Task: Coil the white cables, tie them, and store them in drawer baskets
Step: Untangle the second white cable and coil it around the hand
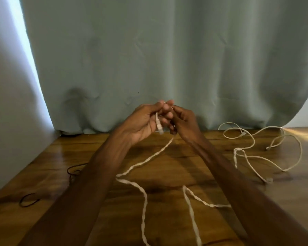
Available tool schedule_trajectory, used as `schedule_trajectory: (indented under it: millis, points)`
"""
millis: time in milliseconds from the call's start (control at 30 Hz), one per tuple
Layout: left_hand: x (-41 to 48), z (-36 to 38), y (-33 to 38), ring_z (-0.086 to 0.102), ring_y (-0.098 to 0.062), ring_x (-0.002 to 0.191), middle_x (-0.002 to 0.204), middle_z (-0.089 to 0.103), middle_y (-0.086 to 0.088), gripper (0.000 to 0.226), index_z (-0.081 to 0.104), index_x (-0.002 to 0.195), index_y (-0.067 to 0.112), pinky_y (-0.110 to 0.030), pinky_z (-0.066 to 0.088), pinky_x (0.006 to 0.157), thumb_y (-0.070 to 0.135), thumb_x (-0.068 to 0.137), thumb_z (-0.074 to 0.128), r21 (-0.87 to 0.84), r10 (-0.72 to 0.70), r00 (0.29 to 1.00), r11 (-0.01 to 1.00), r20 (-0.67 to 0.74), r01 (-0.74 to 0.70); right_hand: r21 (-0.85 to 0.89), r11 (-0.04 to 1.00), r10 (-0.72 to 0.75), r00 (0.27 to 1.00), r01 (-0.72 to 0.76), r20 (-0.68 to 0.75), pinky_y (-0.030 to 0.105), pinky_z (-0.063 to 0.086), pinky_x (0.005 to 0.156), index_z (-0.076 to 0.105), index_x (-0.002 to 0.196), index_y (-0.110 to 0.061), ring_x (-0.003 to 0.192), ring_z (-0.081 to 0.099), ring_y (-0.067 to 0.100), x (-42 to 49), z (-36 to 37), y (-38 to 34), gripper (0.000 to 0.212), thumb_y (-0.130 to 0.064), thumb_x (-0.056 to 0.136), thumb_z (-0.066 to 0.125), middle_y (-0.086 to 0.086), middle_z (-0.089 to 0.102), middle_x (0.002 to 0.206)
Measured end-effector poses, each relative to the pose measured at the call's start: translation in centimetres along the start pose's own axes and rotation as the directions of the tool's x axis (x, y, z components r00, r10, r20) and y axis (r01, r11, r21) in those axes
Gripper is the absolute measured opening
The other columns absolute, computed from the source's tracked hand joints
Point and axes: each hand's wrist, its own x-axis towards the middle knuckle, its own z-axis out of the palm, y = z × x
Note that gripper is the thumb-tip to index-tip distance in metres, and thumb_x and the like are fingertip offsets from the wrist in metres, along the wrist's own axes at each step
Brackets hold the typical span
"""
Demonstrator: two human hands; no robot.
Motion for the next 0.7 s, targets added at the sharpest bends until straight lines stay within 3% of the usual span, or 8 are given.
schedule_trajectory:
  millis: [100,233,367,500,600,700]
  points:
    - [0.2,0.1,-0.9,0.076,-0.022,0.091,0.105,0.076,-0.015,0.025,0.063,0.108,-0.009,-0.025,0.061,0.075,0.003,0.106,0.041,-0.033,0.051,0.998,0.998,0.031,-0.050,-0.006,0.995,0.101,0.995,-0.101,-0.024,0.021,0.035,0.043,0.064,0.078,-0.014,0.044,0.044,0.011,-0.5,0.6,1.1,0.037,-0.004,0.107,0.043,0.001,0.050,0.051]
    - [0.5,-0.5,-1.4,0.068,-0.028,0.120,0.133,0.065,-0.024,0.022,0.053,0.114,-0.018,-0.025,0.056,0.092,-0.007,0.105,0.035,-0.034,0.104,0.992,0.994,0.072,-0.101,-0.103,0.982,0.167,0.982,-0.159,0.084,0.024,0.037,0.045,0.058,0.080,-0.008,0.048,0.047,0.014,-1.4,1.8,2.1,0.033,0.005,0.101,0.036,0.006,0.055,0.061]
    - [1.1,-1.0,-2.5,0.064,-0.030,0.126,0.135,0.065,-0.021,0.027,0.060,0.099,-0.011,-0.023,0.053,0.095,-0.016,0.100,0.034,0.184,0.159,0.987,0.969,0.037,-0.163,-0.230,0.956,0.222,0.959,-0.179,0.177,0.022,0.040,0.047,0.060,0.081,-0.008,0.048,0.050,0.006,-2.1,2.5,2.1,0.031,0.004,0.101,0.039,-0.001,0.059,0.065]
    - [1.9,-1.9,-3.2,0.066,-0.033,0.121,0.138,0.062,-0.022,0.027,0.050,0.100,0.000,-0.023,0.055,0.087,-0.020,0.097,0.032,0.446,0.293,0.955,0.861,-0.041,-0.245,-0.170,0.940,0.335,0.901,-0.297,0.275,0.021,0.035,0.048,0.064,0.091,-0.014,0.048,0.045,0.006,-2.6,2.4,1.5,0.027,-0.003,0.104,0.043,0.001,0.057,0.069]
    - [2.8,-3.4,-3.3,0.066,-0.035,0.121,0.144,0.056,-0.023,0.029,0.041,0.118,0.000,-0.021,0.056,0.085,-0.020,0.098,0.031,0.534,0.360,0.928,0.806,-0.100,-0.255,-0.095,0.893,0.441,0.818,-0.439,0.370,0.018,0.027,0.044,0.064,0.099,-0.016,0.047,0.035,0.006,-2.9,2.1,0.4,0.025,-0.005,0.104,0.043,-0.003,0.046,0.065]
    - [3.2,-5.4,-3.5,0.065,-0.030,0.120,0.149,0.050,-0.021,0.038,0.032,0.135,0.000,-0.024,0.053,0.092,-0.016,0.100,0.029,0.679,0.397,0.910,0.701,-0.121,-0.216,-0.064,0.846,0.508,0.766,-0.529,0.394,0.014,0.024,0.040,0.068,0.113,-0.008,0.046,0.030,0.003,-2.4,1.5,-0.3,0.028,-0.008,0.105,0.042,-0.007,0.041,0.062]
